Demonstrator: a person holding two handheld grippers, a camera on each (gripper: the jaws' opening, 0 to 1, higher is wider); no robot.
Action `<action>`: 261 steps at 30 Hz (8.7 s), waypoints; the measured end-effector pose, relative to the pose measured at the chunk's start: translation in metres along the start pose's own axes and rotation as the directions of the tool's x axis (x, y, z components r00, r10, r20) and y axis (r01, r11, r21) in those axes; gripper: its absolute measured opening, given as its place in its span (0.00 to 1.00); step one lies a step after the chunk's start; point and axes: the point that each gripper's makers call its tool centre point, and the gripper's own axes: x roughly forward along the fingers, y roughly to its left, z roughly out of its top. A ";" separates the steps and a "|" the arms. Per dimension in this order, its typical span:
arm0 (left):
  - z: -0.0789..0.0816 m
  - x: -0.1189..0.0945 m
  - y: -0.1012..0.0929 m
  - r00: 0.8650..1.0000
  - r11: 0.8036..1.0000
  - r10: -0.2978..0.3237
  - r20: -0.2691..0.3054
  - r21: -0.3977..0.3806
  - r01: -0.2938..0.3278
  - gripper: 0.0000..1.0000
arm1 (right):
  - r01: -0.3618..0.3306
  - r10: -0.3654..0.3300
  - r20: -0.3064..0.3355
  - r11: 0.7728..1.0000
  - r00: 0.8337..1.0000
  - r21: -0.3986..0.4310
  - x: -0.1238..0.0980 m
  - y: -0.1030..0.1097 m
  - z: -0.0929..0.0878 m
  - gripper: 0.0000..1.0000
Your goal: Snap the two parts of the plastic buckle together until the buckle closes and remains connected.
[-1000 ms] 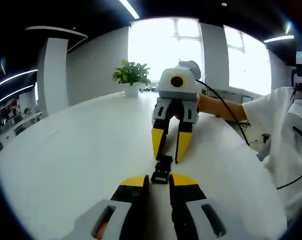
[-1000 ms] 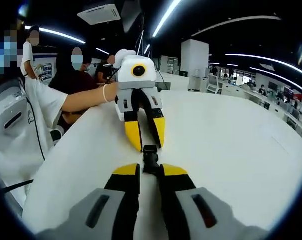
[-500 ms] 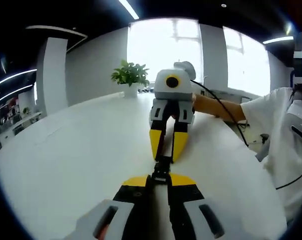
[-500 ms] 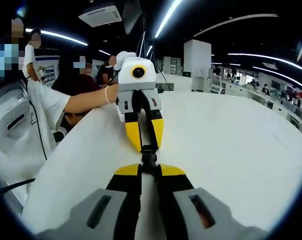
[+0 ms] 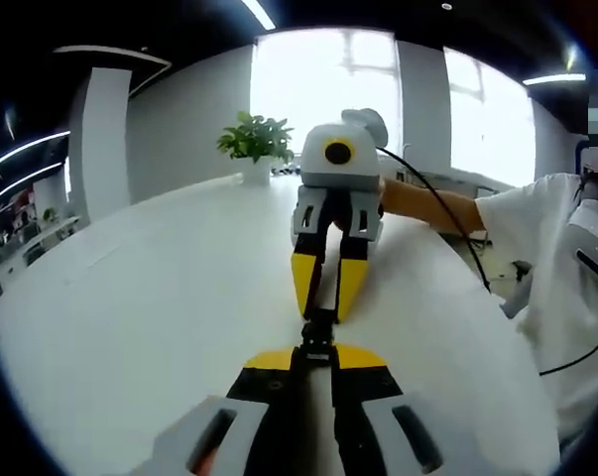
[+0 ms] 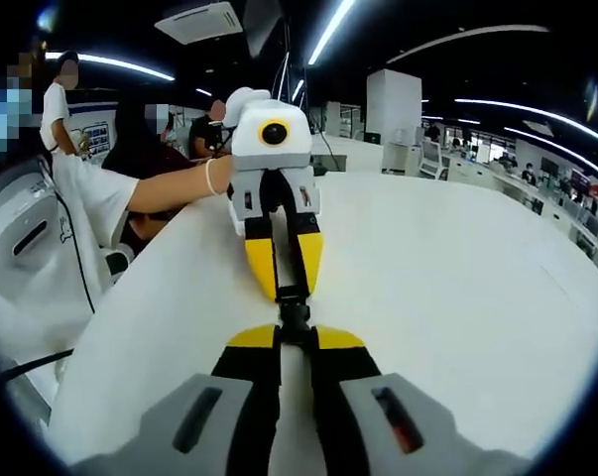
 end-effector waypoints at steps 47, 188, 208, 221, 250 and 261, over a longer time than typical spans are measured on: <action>0.000 -0.004 -0.011 0.996 0.996 -0.090 -0.021 -0.003 0.090 0.10 | -0.069 0.068 -0.014 0.995 0.998 -0.067 0.007 0.004 0.005 0.09; -0.003 -0.095 -0.027 0.672 0.689 0.715 0.192 -0.353 -0.633 0.49 | 0.475 -0.488 -0.010 0.845 0.873 0.245 0.009 -0.169 -0.002 0.16; -0.005 -0.099 -0.027 0.671 0.691 0.714 0.200 -0.351 -0.632 0.51 | 0.485 -0.518 0.065 0.832 0.853 0.268 -0.001 -0.151 0.005 0.31; -0.001 -0.097 -0.026 0.664 0.688 0.718 0.206 -0.354 -0.633 0.58 | 0.500 -0.524 0.070 0.839 0.849 0.218 -0.005 -0.121 0.015 0.52; 0.008 -0.108 -0.018 0.629 0.642 0.756 0.181 -0.393 -0.658 0.83 | 0.608 -0.628 0.054 0.769 0.776 0.198 -0.047 -0.077 0.036 1.00; 0.010 -0.104 -0.019 0.634 0.637 0.757 0.159 -0.399 -0.660 0.93 | 0.675 -0.691 0.035 0.714 0.722 0.187 -0.085 -0.068 0.029 1.00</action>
